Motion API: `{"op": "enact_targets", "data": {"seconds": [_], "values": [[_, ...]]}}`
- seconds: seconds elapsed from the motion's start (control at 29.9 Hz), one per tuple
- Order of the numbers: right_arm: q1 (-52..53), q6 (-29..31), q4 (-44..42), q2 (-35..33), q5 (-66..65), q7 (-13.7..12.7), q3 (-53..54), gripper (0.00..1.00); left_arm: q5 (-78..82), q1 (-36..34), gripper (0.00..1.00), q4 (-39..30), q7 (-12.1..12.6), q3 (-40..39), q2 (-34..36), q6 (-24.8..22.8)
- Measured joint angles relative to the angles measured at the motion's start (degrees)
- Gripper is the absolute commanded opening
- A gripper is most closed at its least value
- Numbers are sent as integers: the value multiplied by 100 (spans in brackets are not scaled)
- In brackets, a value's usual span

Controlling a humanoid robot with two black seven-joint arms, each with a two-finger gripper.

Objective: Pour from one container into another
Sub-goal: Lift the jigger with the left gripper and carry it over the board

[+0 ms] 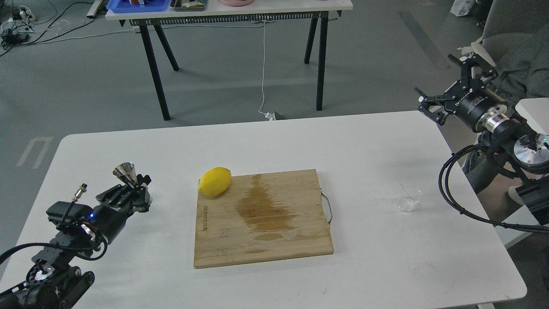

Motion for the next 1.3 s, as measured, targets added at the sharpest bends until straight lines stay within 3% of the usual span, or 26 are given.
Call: {"op": "enact_targets", "data": {"seconds": [0.3,0.4,0.6,0.87,1.1,1.3], "values": [[169,0,-128,-1,-16,-9,-52,98,30,-922,5,-1223,0,41,299,4],[222,0,-198,-1,-16,-10,-74,98,66,-1204,4,-1539,-2,468,262,6],[465,0,-308,-5,-24,-13,-112,98,305,-1495,4,-1703,0,1505,-725,5],[858,0,-505,-11,-7,-28,-425,98,1330,-1424,4,-714,-2,1632,-2072,4],[1047,0,-555,12,1,-204,-496,98,1359,-1296,5,82,2,1647,-2154,4],[1018,0,-559,15,1,-211,-500,98,1338,-1156,6,331,1,1717,-2160,4]]}}
